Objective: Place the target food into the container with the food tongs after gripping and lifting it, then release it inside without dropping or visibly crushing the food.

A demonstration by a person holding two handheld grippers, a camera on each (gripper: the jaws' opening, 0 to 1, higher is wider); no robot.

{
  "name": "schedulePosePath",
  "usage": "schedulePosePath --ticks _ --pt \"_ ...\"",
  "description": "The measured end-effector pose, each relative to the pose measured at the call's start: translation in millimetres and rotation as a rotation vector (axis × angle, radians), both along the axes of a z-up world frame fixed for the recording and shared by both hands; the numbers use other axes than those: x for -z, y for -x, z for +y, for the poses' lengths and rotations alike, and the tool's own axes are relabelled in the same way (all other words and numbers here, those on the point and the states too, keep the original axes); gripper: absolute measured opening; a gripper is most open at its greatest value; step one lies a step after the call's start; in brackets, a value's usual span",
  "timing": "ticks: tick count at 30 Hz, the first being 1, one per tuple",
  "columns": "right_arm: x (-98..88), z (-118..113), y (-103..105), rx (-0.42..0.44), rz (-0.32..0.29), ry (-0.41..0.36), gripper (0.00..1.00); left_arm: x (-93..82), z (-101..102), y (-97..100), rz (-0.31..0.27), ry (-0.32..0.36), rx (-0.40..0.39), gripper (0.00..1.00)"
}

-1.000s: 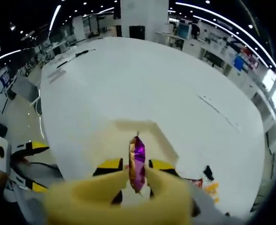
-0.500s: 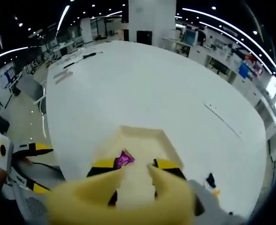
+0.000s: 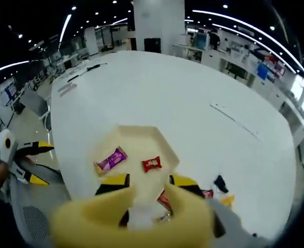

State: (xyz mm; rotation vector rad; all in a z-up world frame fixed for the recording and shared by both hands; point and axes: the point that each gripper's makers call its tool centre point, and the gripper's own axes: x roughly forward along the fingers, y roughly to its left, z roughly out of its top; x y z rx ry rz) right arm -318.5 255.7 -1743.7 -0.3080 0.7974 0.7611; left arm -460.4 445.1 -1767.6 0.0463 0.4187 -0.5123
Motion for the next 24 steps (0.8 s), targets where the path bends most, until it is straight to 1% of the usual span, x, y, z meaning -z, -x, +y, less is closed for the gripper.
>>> schedulePosePath --ticks 2,3,6,8,11,16,17,19,20,21,24 --pt "9.9 -9.1 5.3 -0.023 0.025 -0.014 0.29 0.7 0.2 0.1 0.004 -0.003 0.0 0.57" --pt "12.8 -12.8 6.7 -0.026 0.024 -0.014 0.29 0.6 0.3 0.0 0.003 -0.003 -0.001 0.58" --pt "23.1 -22.4 10.5 -0.104 -0.006 0.019 0.3 1.0 0.3 0.1 0.006 -0.004 0.0 0.58" --pt "27.0 -24.1 11.7 -0.126 -0.011 0.017 0.3 1.2 0.4 0.1 0.008 -0.004 -0.001 0.58" --pt "36.2 -27.4 13.3 -0.171 -0.009 0.035 0.3 1.8 0.6 0.3 0.012 -0.006 -0.003 0.57" --pt "45.8 -24.8 13.5 -0.25 -0.036 0.048 0.3 2.7 0.5 0.9 0.018 -0.01 0.001 0.57" --pt "49.6 -24.1 12.1 -0.277 -0.047 0.061 0.3 3.1 0.2 1.0 0.021 -0.01 0.001 0.57" --pt "51.1 -24.0 4.3 -0.34 -0.147 0.109 0.3 3.1 -0.1 1.1 0.022 -0.006 0.003 0.58" --pt "53.7 -23.5 5.3 -0.36 -0.148 0.11 0.3 3.0 -0.1 1.0 0.022 -0.007 0.002 0.58" --pt "57.8 -24.4 6.9 -0.354 -0.123 0.102 0.3 3.2 -0.2 1.1 0.023 -0.007 0.002 0.58" --pt "65.1 -23.6 8.3 -0.392 -0.104 0.086 0.3 3.4 -0.5 1.0 0.025 -0.007 0.002 0.58"
